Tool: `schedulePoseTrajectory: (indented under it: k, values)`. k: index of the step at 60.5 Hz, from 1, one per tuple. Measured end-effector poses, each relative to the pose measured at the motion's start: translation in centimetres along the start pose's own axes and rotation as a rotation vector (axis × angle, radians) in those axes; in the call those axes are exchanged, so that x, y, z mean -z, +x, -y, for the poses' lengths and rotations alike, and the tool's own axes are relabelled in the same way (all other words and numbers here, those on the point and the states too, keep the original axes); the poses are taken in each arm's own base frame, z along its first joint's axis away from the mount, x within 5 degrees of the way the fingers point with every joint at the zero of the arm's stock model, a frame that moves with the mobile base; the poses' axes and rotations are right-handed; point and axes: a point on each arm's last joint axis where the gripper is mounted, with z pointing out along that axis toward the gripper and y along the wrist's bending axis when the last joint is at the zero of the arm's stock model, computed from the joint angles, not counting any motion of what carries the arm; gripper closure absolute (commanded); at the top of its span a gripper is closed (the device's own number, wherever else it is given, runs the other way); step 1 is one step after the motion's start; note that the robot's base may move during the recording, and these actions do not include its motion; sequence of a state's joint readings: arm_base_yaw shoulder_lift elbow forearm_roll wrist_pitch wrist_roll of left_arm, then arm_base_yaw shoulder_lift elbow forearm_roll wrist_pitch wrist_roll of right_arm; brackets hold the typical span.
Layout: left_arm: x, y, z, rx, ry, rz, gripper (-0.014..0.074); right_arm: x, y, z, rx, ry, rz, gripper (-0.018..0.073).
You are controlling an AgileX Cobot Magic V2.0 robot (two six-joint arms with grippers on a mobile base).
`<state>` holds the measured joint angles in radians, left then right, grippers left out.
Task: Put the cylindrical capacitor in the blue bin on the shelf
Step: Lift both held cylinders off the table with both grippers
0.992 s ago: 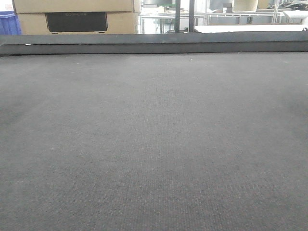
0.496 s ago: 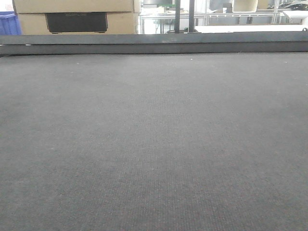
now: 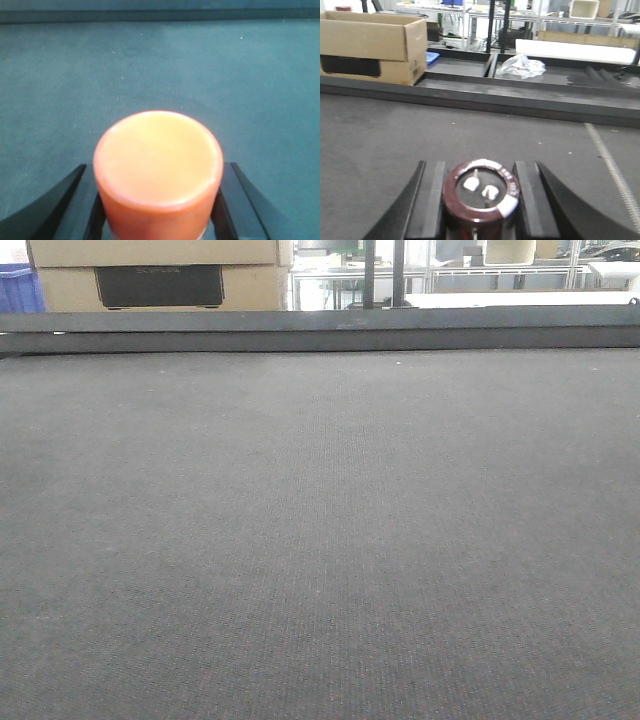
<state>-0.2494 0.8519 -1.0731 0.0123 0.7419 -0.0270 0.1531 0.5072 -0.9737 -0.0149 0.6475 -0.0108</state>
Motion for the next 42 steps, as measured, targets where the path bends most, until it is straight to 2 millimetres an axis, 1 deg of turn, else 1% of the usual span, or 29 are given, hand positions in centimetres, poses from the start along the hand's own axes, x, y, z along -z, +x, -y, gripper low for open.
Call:
schedulePoseTrajectory:
  k: [42]
  values:
    - [0.0,0.07,0.0,0.0,0.0,-0.008,0.0707,0.0,0.02,0.07,0.012,0.008,-0.002,0.0659]
